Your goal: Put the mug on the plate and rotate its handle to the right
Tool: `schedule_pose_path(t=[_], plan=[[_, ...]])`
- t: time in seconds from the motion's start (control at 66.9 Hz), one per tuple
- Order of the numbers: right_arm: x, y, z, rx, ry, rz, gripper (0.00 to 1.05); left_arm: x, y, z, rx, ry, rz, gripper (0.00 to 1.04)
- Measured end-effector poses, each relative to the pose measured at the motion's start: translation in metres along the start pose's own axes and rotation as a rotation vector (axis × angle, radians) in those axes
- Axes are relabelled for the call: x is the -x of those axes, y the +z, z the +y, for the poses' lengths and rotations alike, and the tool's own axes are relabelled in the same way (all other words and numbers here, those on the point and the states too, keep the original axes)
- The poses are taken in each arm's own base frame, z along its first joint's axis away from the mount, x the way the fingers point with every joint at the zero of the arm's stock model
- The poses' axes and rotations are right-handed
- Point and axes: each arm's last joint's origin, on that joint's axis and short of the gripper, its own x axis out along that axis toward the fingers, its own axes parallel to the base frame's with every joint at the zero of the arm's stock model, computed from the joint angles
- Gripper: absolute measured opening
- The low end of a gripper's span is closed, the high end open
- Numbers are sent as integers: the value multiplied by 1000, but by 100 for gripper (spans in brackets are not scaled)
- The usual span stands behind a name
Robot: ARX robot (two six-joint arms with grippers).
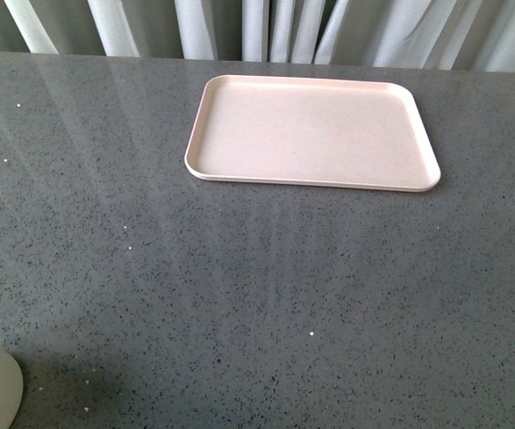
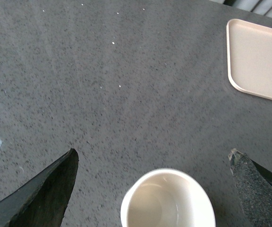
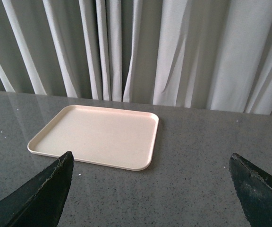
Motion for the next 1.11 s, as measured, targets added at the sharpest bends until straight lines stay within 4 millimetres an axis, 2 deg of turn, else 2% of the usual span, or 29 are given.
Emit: schedule_pose_path(t=[0.09,0.269,0.524,0.808,1.107], plan=[[0,0,0,0,-1,0,96,-13,14,10,-32,50,48,95],[0,0,0,0,-1,0,96,-33,24,28,-123,123,165,95],[0,0,0,0,-1,0,96,-40,31,37,-181,137,225,95],[0,0,0,0,0,0,96,-42,24,35,-233,55,308,95],[0,0,0,0,-1,0,96,-57,10,34,-315,-16,400,95]])
